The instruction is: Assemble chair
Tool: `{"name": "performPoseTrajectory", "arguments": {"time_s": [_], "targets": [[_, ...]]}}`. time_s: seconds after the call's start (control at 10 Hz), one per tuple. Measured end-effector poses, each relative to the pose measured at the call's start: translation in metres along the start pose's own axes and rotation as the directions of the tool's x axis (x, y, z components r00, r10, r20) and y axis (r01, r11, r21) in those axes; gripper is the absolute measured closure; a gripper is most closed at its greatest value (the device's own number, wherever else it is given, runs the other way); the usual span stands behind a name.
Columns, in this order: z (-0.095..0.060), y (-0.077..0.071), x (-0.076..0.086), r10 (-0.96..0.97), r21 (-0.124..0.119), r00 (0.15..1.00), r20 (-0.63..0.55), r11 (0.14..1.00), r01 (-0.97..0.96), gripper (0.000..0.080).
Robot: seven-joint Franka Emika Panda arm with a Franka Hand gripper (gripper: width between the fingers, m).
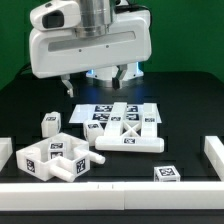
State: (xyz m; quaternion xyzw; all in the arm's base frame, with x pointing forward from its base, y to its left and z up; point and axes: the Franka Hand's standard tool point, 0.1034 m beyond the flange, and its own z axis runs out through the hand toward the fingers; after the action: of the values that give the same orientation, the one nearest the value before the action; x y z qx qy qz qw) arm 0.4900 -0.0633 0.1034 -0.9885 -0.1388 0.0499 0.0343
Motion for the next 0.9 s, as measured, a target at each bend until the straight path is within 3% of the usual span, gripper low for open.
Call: {"name": "performPoseTrajectory", "arguments": {"time_s": [0.4,0.5,0.7,0.8,0.9], "targets": [[0.001,0.000,0.000,0.003,0.000,1.000,0.002,1.000,-0.003,0.0150],[-0.001,-0.007,0.017,-0.005,-0.010,1.000,-0.004,1.000,0.005,0.0150],[-0.009,-0.042,0.082,-0.058,-0.058,0.998,-0.012,0.997,0.058,0.0150],[-0.006,-0.045,0.100,-0.068,-0.062,0.998,-0.019,0.996,0.067,0.0150],[-0.004,-0.043,0.100,-0.068,-0.061,0.998,-0.018,0.996,0.067,0.0150]]}}
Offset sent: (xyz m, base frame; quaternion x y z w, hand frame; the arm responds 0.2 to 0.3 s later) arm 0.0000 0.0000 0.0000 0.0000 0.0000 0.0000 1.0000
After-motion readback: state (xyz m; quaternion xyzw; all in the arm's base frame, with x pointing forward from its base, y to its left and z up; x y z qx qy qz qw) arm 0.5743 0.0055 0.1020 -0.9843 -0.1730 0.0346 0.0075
